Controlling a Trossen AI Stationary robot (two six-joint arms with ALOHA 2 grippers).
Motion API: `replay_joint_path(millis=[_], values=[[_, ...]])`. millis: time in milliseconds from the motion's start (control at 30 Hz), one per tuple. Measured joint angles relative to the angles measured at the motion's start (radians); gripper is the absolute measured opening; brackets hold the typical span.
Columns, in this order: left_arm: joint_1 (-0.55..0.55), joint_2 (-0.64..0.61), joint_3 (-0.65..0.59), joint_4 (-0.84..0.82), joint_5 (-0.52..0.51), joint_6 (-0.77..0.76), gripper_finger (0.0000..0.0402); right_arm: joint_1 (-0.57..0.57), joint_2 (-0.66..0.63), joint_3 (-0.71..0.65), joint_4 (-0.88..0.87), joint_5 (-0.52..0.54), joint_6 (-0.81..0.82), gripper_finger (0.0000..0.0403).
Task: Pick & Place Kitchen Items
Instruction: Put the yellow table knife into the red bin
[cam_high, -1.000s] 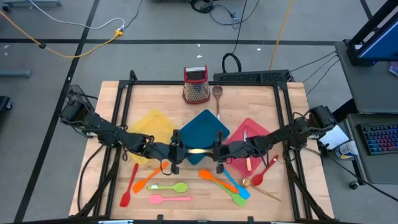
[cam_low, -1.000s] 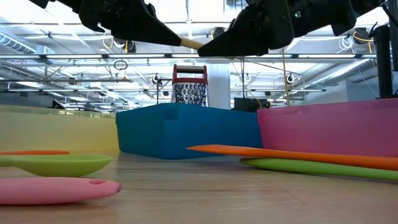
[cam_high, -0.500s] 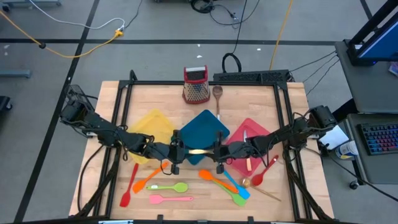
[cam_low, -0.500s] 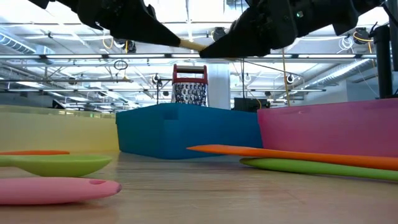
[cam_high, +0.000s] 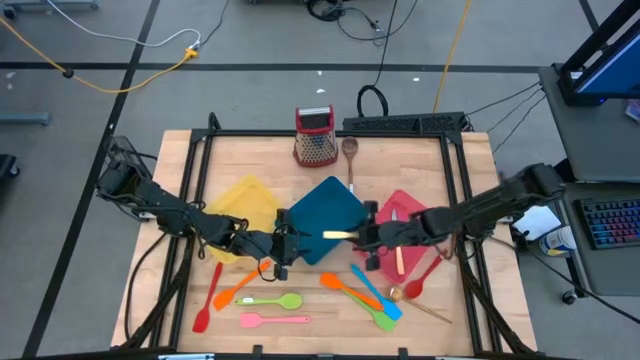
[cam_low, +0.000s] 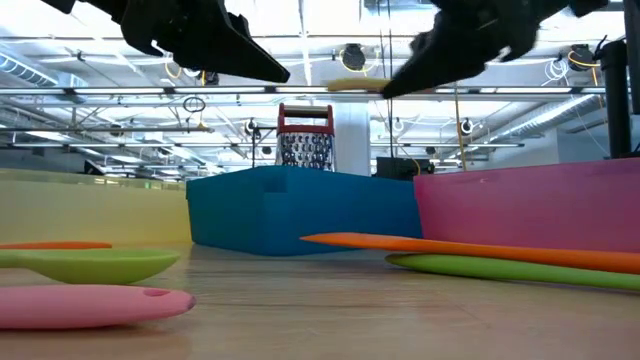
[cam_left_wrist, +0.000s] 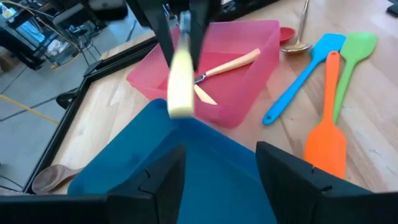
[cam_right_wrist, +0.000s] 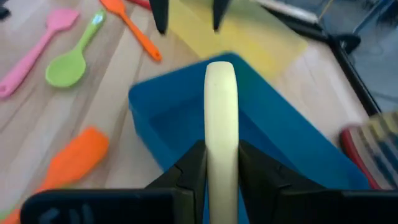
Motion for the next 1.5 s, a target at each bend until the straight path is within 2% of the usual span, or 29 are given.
replay_joint_path(millis=[233,333,433,767,900,1100,1300,1500], values=[[0.0,0.0,0.0,-0.02,-0.003,-0.013,0.0202,-0.001,-0.14,-0.001,-0.348,-0.027,-0.022,0.0066],[0.0,0.0,0.0,-0.021,-0.003,-0.026,0.0202,-0.008,-0.149,-0.029,-0.386,-0.072,-0.026,0.0063],[0.001,0.0,0.0,-0.021,-0.003,-0.026,0.0202,-0.02,-0.141,-0.078,-0.382,-0.108,-0.012,0.0065],[0.001,0.0,0.0,-0.019,-0.002,-0.02,0.0202,-0.048,-0.13,-0.194,-0.38,-0.109,-0.027,0.0063],[0.001,0.0,0.0,-0.019,-0.002,-0.021,0.0202,-0.052,-0.131,-0.223,-0.37,-0.166,-0.02,0.0066],[0.001,0.0,0.0,-0.019,-0.002,-0.018,0.0202,-0.053,-0.131,-0.314,-0.173,-0.264,-0.016,0.0066],[0.001,0.0,0.0,-0.019,-0.002,-0.023,0.0202,-0.057,-0.131,-0.399,-0.039,-0.232,0.011,0.0078],[0.001,0.0,0.0,-0.019,-0.002,-0.021,0.0202,-0.06,-0.131,-0.439,-0.033,-0.235,0.118,0.0081]])
